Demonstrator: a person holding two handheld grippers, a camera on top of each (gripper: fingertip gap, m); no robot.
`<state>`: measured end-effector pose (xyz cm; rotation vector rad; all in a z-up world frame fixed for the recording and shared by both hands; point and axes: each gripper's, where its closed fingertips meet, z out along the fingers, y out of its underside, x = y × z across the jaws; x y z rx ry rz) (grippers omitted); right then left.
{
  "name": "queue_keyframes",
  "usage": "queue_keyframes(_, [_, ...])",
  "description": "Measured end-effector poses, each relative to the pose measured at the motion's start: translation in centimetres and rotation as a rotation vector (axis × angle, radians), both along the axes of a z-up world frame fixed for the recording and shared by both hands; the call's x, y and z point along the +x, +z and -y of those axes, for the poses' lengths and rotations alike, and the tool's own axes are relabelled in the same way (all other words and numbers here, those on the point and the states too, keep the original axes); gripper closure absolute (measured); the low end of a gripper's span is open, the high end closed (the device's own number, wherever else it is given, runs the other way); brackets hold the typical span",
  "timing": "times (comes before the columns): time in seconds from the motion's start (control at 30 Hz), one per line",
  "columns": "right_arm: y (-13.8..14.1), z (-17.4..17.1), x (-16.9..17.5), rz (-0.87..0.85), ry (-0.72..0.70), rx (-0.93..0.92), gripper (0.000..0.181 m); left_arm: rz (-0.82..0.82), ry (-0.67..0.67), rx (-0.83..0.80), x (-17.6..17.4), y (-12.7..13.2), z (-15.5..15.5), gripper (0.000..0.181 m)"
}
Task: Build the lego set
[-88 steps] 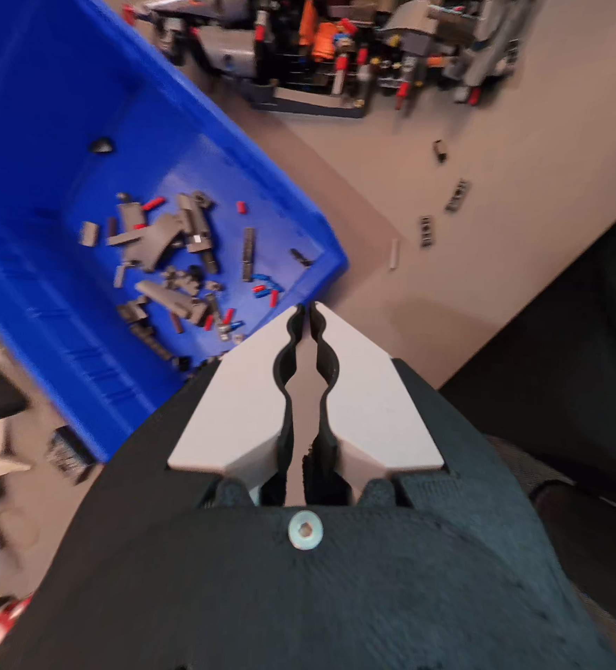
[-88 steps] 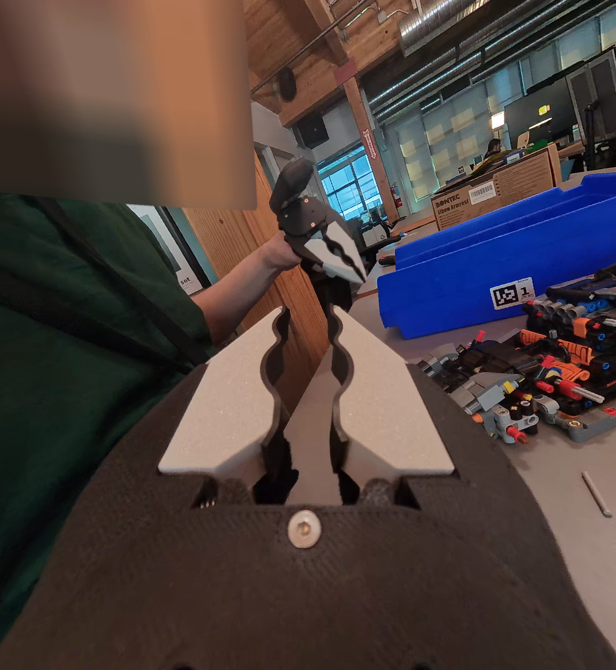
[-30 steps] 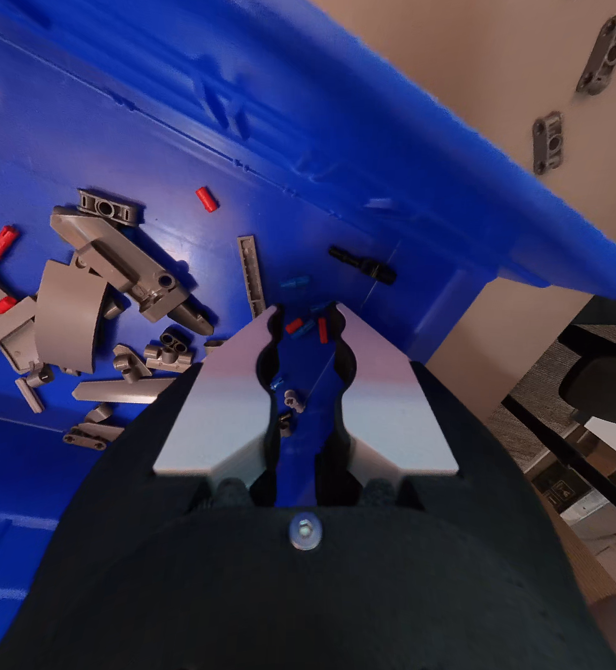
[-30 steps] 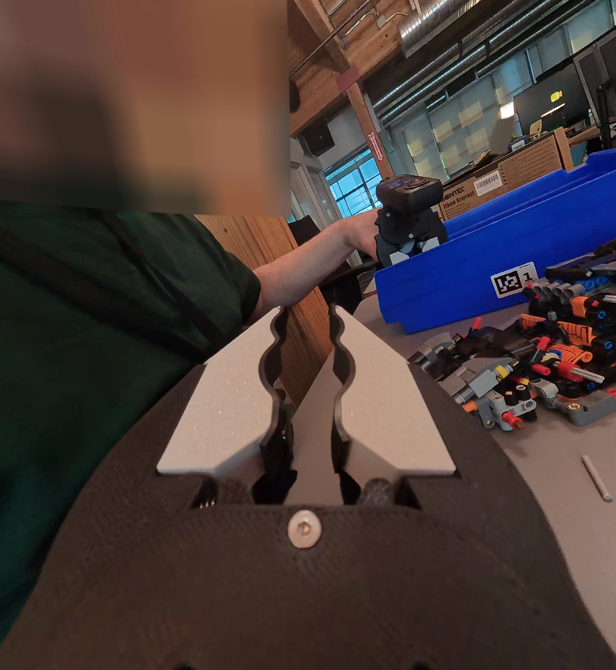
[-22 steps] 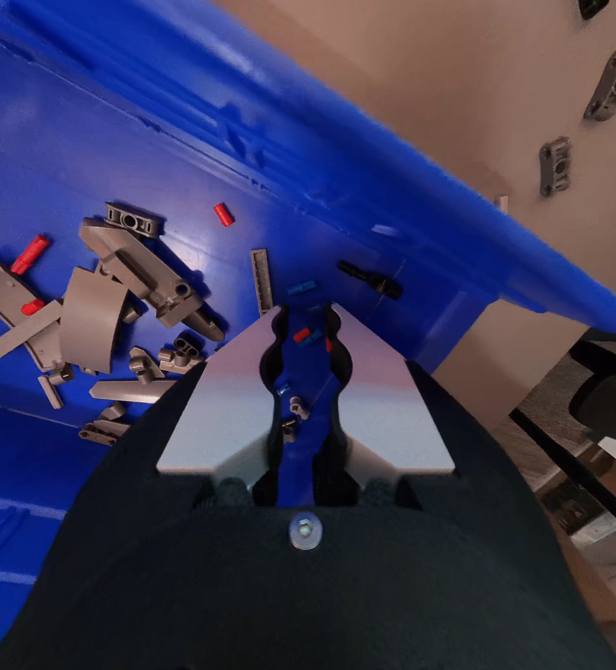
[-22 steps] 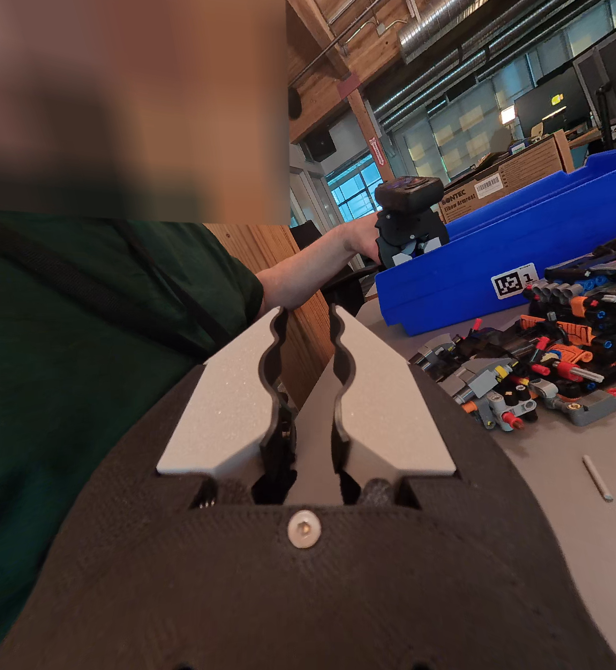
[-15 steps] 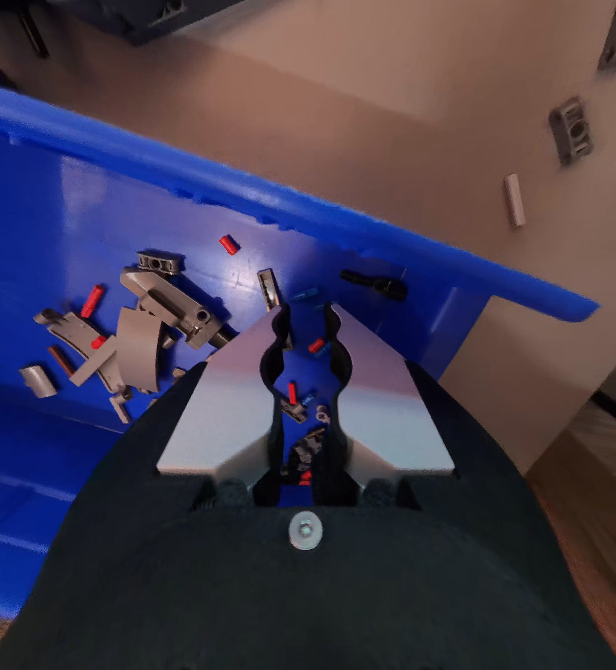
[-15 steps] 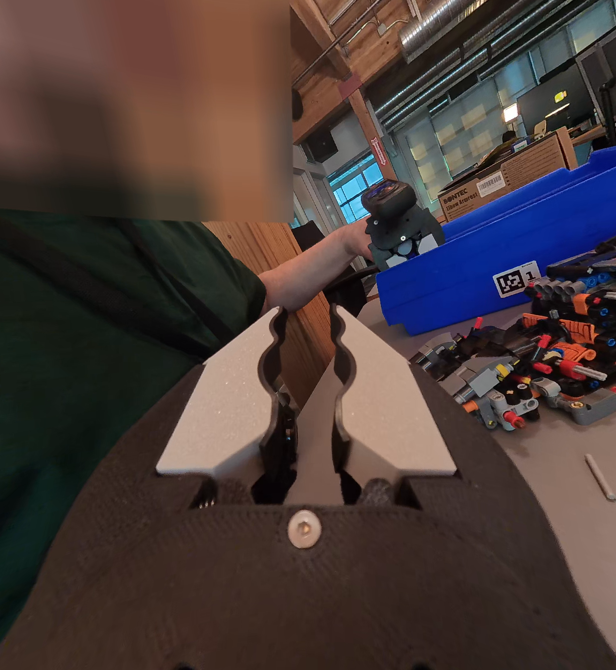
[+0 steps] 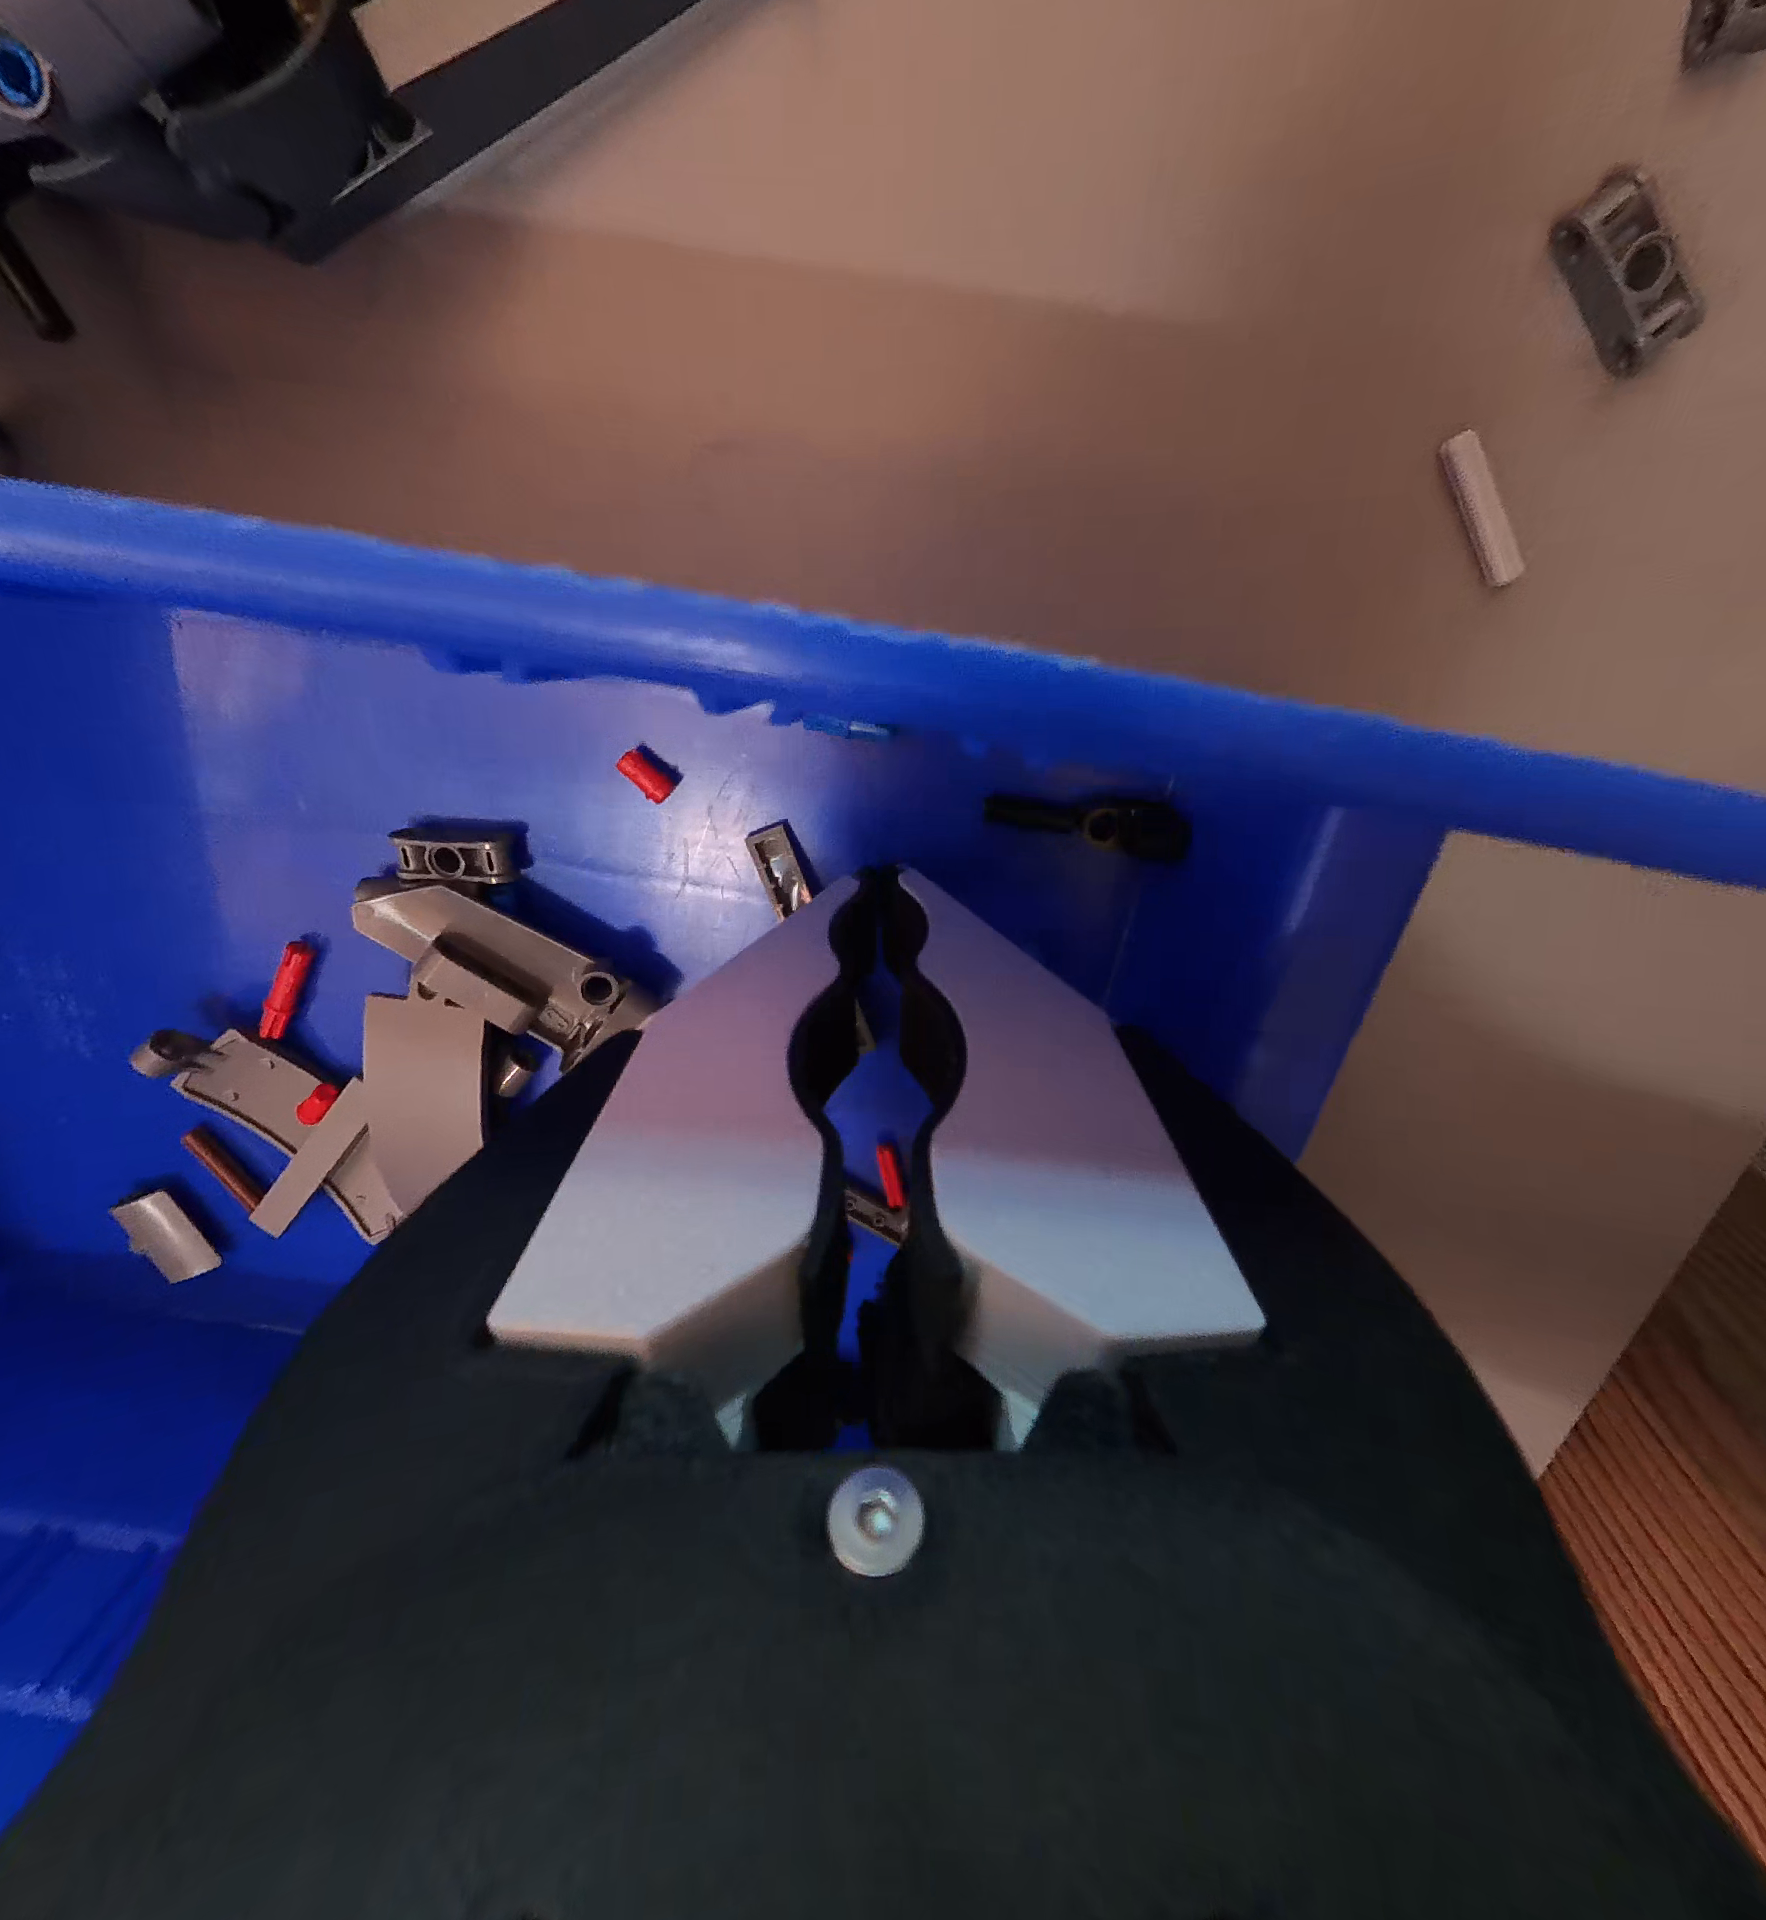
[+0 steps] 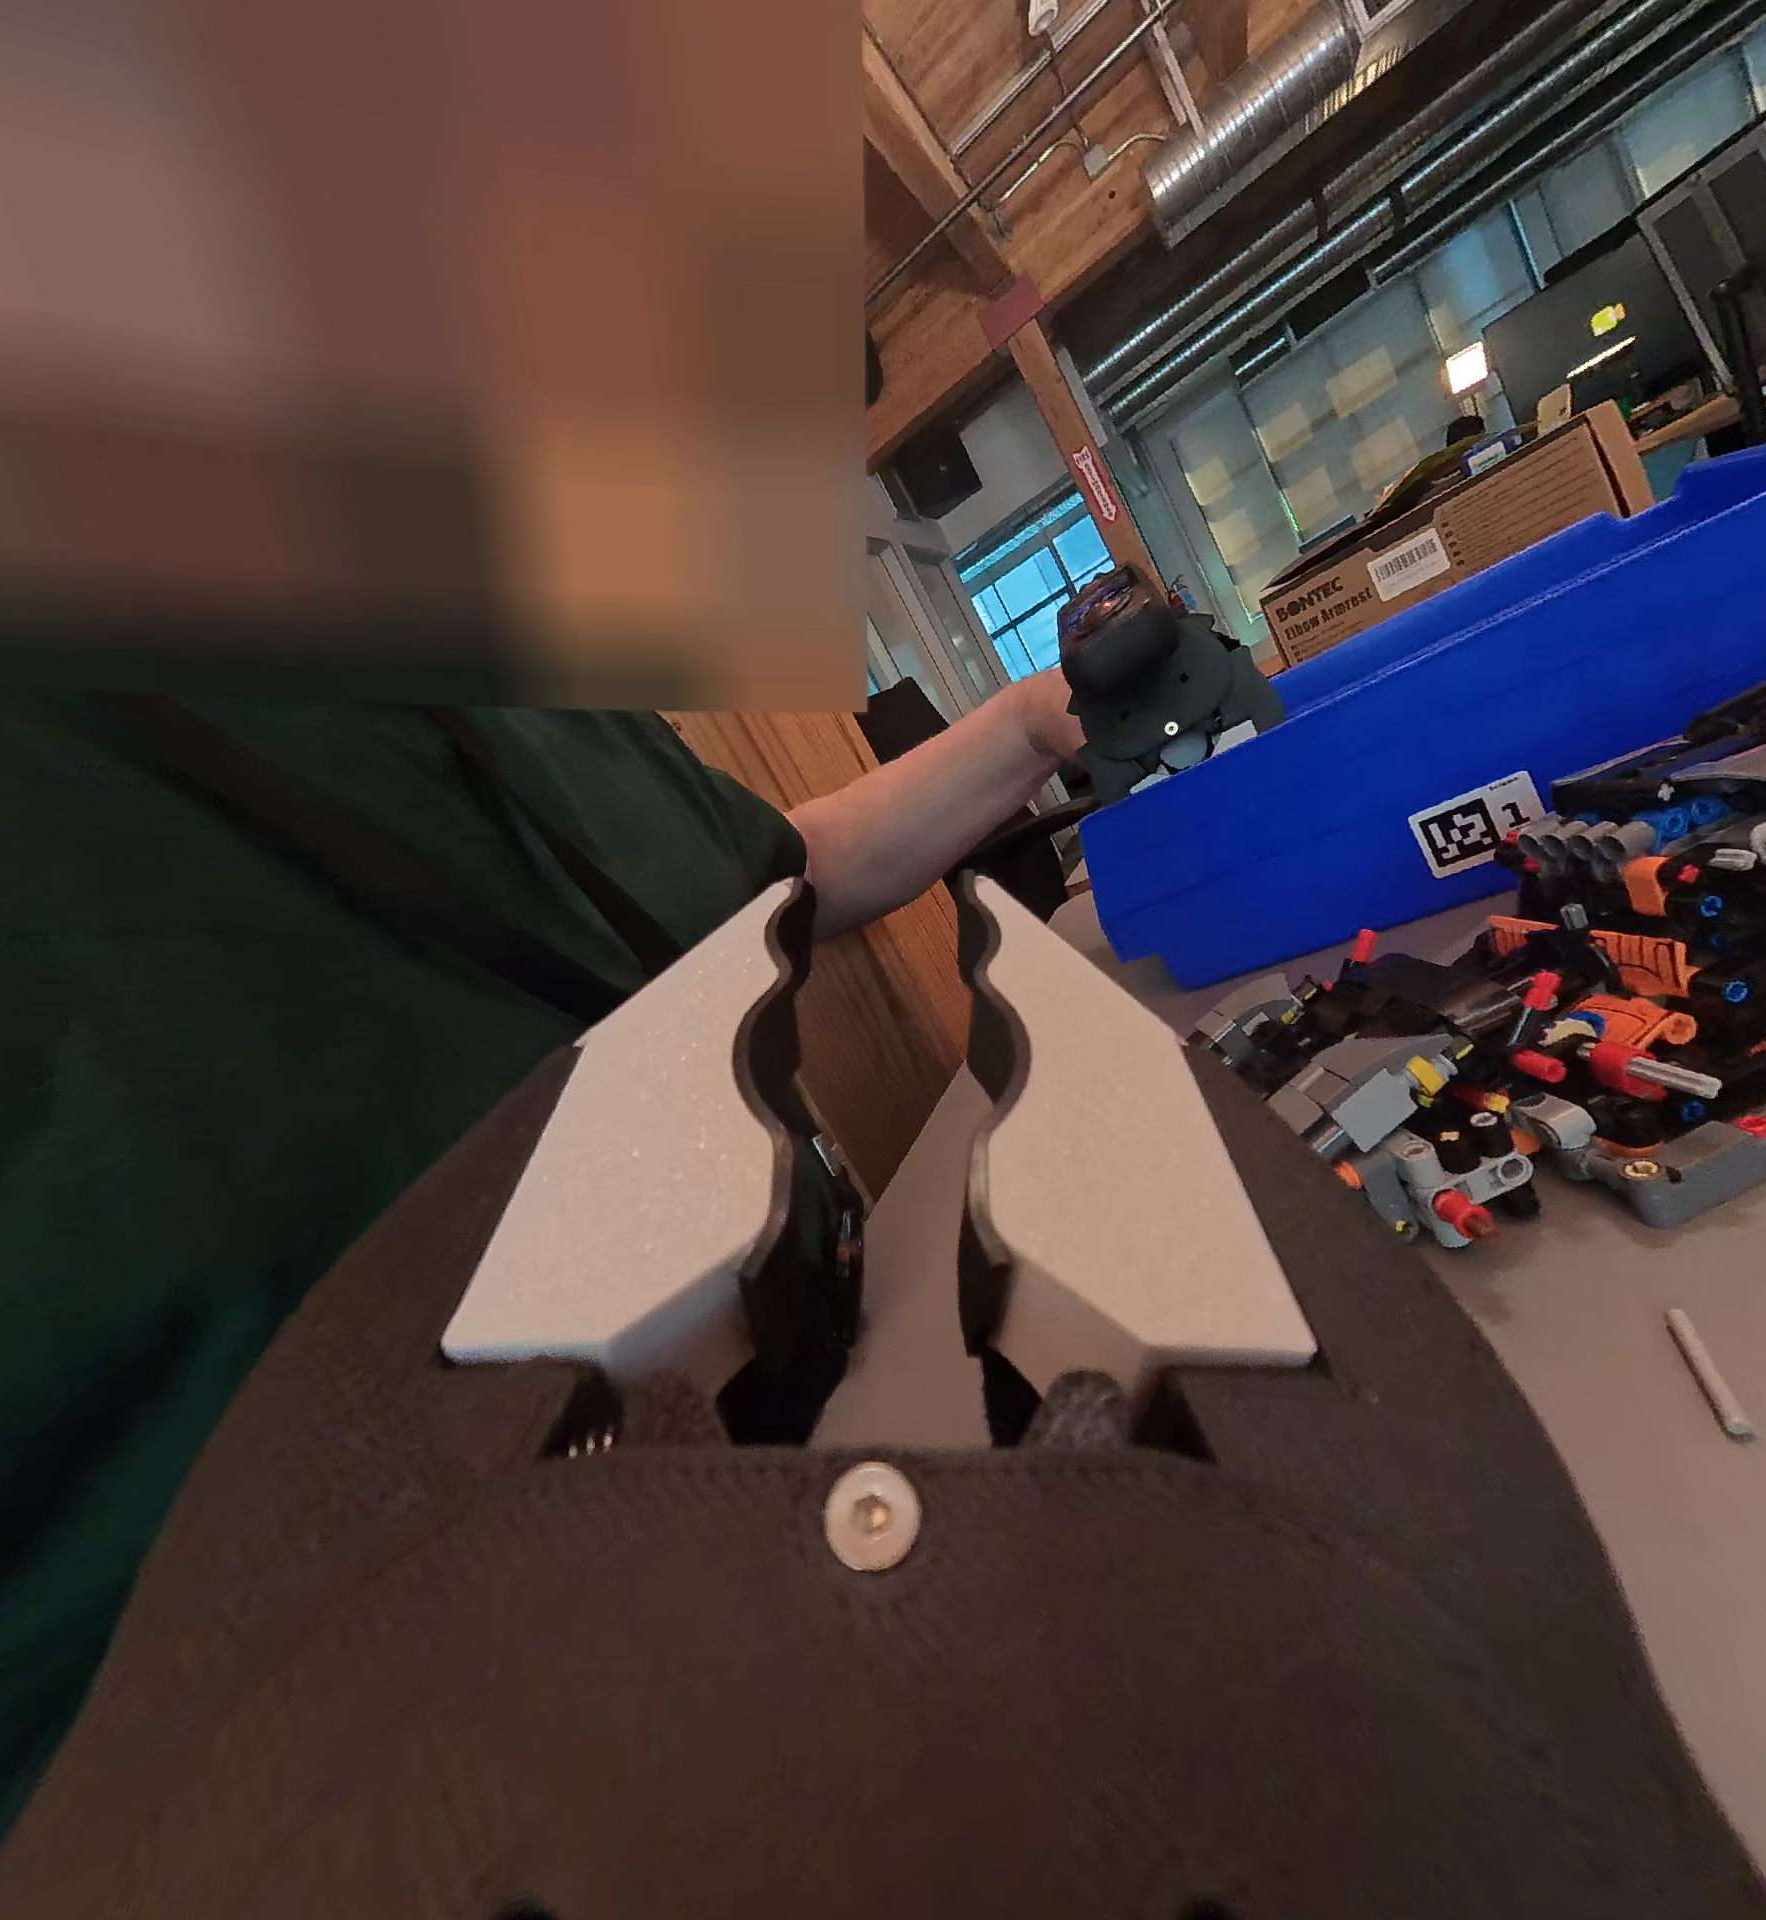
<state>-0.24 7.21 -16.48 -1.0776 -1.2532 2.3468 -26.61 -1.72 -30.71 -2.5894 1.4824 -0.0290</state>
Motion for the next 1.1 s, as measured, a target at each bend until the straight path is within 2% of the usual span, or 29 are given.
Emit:
queue_keyframes(0.27, [0.5,-0.8,0.4,-0.029,0.003,-0.054,0.153,0.111,0.077,0.044,0.1,1.6,-0.1,0.181])
queue_keyframes(0.57, [1.1,-2.0,1.0,-0.076,-0.011,-0.125,0.149,0.102,0.105,-0.090,-0.1,1.0,2.5,0.156])
queue_keyframes(0.73, [0.9,-1.6,0.9,-0.066,-0.004,-0.107,0.149,0.056,0.124,-0.158,-0.7,0.7,3.3,0.161])
queue_keyframes(0.9, [1.0,-1.7,1.0,-0.070,0.012,-0.121,0.148,0.032,0.033,-0.191,-0.7,0.2,3.6,0.171])
queue_keyframes(1.1, [1.1,-1.7,1.1,-0.074,0.018,-0.128,0.147,0.014,-0.020,-0.166,-0.5,0.2,3.4,0.172])
